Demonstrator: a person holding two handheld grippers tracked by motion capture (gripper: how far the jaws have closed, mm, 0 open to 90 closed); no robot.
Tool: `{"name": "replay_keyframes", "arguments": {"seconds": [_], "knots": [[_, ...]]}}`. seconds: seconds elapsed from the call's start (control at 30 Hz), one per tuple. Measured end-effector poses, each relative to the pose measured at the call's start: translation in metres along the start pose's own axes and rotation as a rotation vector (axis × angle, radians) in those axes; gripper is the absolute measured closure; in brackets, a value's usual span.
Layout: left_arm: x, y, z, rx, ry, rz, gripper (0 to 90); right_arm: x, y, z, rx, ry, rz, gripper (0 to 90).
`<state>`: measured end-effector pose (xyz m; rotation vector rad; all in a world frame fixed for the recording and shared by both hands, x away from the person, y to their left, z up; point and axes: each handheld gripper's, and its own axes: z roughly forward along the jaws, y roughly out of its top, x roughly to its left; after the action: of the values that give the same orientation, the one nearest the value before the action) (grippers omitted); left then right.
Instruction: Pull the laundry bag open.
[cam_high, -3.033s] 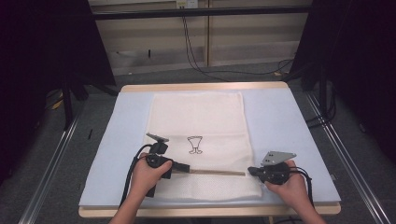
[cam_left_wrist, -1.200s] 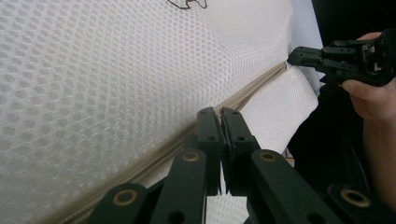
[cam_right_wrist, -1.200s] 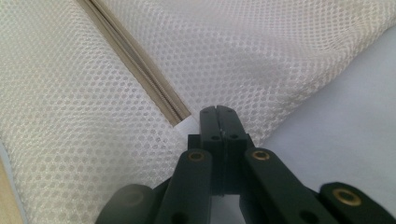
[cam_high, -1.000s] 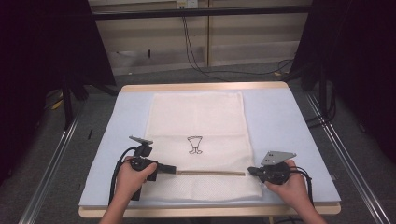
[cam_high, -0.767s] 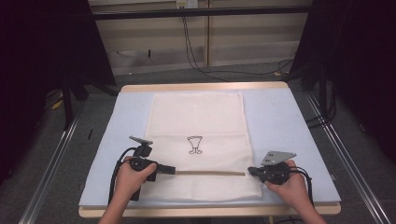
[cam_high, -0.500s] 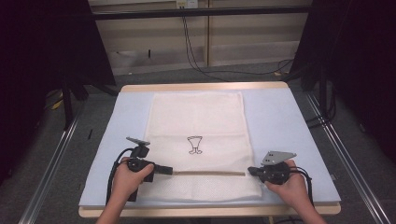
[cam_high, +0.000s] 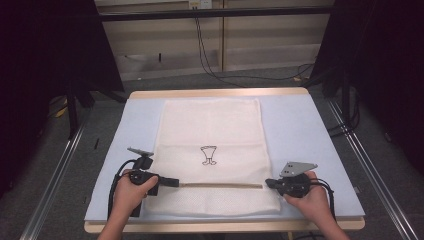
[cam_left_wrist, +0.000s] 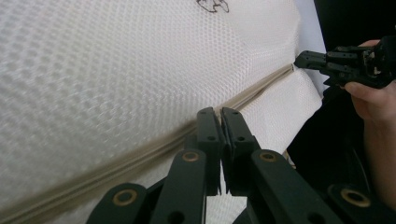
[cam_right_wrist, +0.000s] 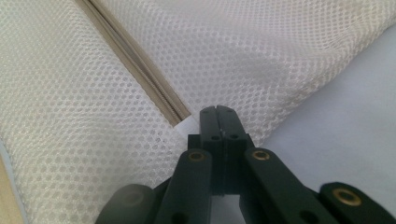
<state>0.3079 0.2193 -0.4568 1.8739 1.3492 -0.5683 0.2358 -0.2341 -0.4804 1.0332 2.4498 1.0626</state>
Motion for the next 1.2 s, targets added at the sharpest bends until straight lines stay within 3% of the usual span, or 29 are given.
{"name": "replay_keyframes", "arguments": {"seconds": [0.5,0.63,0.93,1.17,1.2], "knots": [[0.023,-0.008,-0.035,-0.059,0.016,-0.036,87.4,0.0,0.0,0.0,0.001,-0.002,-0.005,90.0],[0.03,-0.012,-0.044,-0.081,0.014,-0.071,87.4,0.0,0.0,0.0,0.0,0.0,-0.008,90.0],[0.037,-0.015,-0.052,-0.099,0.023,-0.075,87.3,0.0,0.0,0.0,0.001,-0.001,-0.009,90.0],[0.045,-0.019,-0.063,-0.12,0.042,-0.092,87.3,0.0,0.0,0.0,-0.001,0.0,-0.014,90.0],[0.046,-0.019,-0.064,-0.125,0.038,-0.109,87.4,0.0,0.0,0.001,-0.003,0.001,-0.018,90.0]]}}
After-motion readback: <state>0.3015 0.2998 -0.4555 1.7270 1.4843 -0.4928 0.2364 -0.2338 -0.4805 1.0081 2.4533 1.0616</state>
